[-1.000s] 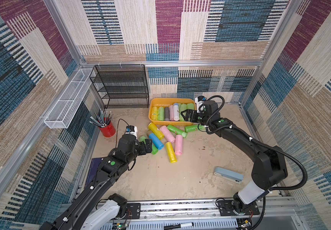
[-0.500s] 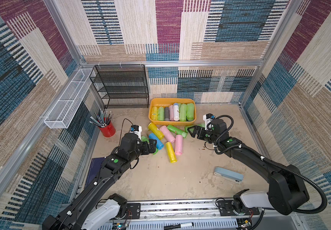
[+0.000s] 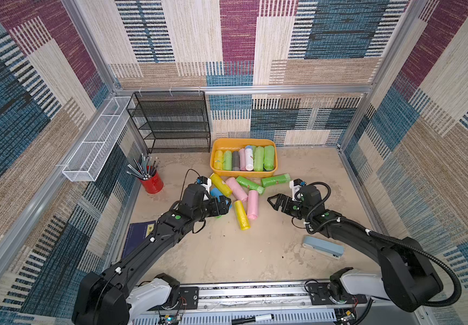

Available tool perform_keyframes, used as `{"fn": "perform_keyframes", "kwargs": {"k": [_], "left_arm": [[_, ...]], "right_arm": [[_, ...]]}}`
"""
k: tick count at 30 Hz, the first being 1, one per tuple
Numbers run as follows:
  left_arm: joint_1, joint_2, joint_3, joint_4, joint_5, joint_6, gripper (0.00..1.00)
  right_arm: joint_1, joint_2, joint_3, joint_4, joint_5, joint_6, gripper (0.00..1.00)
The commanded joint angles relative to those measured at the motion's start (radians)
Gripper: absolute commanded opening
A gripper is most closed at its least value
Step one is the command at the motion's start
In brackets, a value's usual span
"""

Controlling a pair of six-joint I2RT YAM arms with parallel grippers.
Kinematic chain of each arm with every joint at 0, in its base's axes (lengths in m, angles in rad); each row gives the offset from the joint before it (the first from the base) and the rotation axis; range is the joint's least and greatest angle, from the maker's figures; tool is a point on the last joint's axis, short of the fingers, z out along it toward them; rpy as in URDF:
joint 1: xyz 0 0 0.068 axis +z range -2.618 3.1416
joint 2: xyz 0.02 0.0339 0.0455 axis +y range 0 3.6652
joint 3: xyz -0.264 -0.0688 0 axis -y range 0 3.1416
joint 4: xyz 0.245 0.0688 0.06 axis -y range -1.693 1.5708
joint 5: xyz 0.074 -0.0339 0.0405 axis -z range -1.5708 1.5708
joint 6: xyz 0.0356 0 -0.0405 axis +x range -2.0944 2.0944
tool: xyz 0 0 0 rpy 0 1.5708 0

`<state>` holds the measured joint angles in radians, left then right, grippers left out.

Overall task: Put the roll of trash bags into the storage box
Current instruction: Place the roll of trash bags in the storage box, then pick up the roll of trash bags from the center of the board.

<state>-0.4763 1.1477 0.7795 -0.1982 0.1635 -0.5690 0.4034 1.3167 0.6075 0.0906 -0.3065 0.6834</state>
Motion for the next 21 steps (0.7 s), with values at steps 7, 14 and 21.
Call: {"fn": "perform_keyframes", "kwargs": {"k": [7, 14, 21], "left_arm": [[-0.012, 0.094, 0.031, 0.053, 0.049, -0.013, 0.95], [-0.016, 0.121, 0.047, 0.042, 0.044, -0.007, 0.95], [-0.015, 0.122, 0.037, 0.036, 0.036, -0.009, 0.95]], "right_arm": [[0.009, 0.093, -0.019, 0.151, -0.047, 0.019, 0.95], [0.021, 0.231, 0.026, 0.223, -0.147, 0.025, 0.83], [0.044, 0.319, 0.063, 0.276, -0.183, 0.036, 0.61]]}}
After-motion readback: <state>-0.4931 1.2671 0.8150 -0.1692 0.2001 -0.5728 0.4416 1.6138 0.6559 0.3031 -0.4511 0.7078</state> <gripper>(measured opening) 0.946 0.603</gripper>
